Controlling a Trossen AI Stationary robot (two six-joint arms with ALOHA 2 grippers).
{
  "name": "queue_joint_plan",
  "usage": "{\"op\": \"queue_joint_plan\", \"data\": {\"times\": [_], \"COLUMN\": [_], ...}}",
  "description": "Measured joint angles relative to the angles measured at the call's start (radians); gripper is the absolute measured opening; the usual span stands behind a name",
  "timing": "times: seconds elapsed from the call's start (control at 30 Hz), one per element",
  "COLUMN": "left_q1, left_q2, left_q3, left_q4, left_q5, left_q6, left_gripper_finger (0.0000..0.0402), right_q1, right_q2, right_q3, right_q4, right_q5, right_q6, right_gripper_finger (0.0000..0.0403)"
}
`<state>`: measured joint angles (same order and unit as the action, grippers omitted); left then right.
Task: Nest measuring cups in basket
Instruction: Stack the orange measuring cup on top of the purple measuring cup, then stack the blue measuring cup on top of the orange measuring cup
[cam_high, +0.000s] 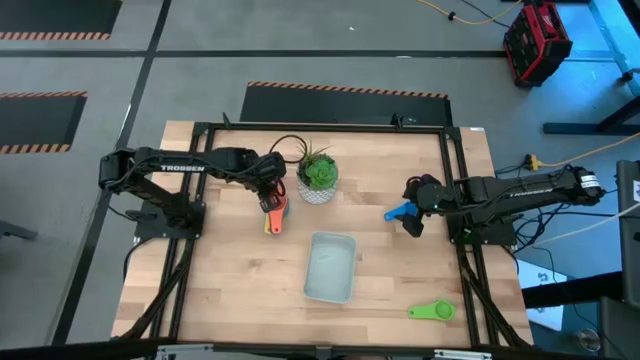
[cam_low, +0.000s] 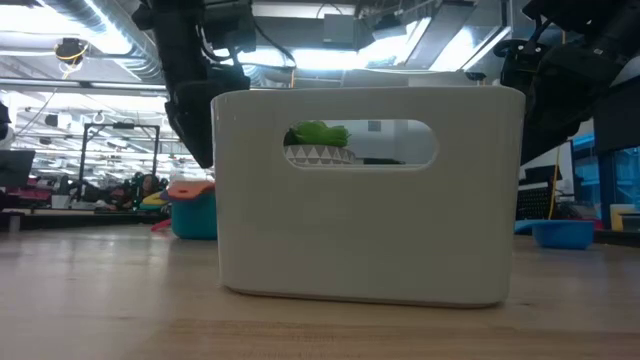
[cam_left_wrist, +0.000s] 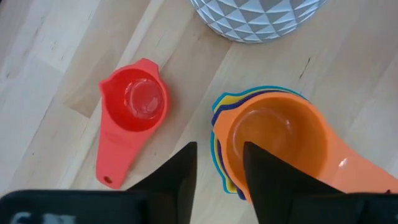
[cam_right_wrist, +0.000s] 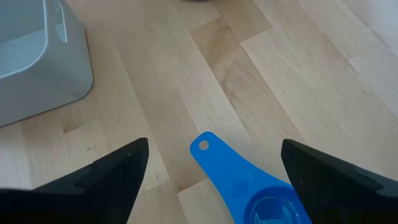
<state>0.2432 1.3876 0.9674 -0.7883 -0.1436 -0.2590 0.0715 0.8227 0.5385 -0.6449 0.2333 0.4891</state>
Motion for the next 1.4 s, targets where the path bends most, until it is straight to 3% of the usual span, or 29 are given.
{"op": "queue_joint_plan", "data": {"times": [0.17, 0.47, 0.7, 1.1, 1.4], "left_q1": [0.0, -0.001, -0.001, -0.001, -0.001], "left_q2": [0.0, 0.0, 0.0, 0.0, 0.0], "left_q3": [0.0, 0.0, 0.0, -0.001, -0.001], "left_q4": [0.0, -0.001, -0.001, 0.0, 0.0], "left_q5": [0.0, 0.0, 0.0, 0.0, 0.0], "left_q6": [-0.001, -0.001, -0.001, -0.001, -0.001], "left_gripper_finger": [0.0147, 0.0149, 0.0149, 0.0147, 0.0147], "right_q1": [0.0, -0.021, -0.095, -0.285, -0.395], "right_q2": [0.0, 0.0, 0.0, 0.07, 0.202], "right_q3": [0.0, 0.001, 0.072, 0.078, 0.077], "right_q4": [0.0, -0.01, -0.242, -0.338, -0.342], "right_q5": [-0.01, -0.074, -0.053, 0.038, -0.018], "right_q6": [0.004, 0.096, 0.142, 0.029, -0.047], "right_gripper_finger": [0.037, 0.037, 0.037, 0.0353, 0.0343]}}
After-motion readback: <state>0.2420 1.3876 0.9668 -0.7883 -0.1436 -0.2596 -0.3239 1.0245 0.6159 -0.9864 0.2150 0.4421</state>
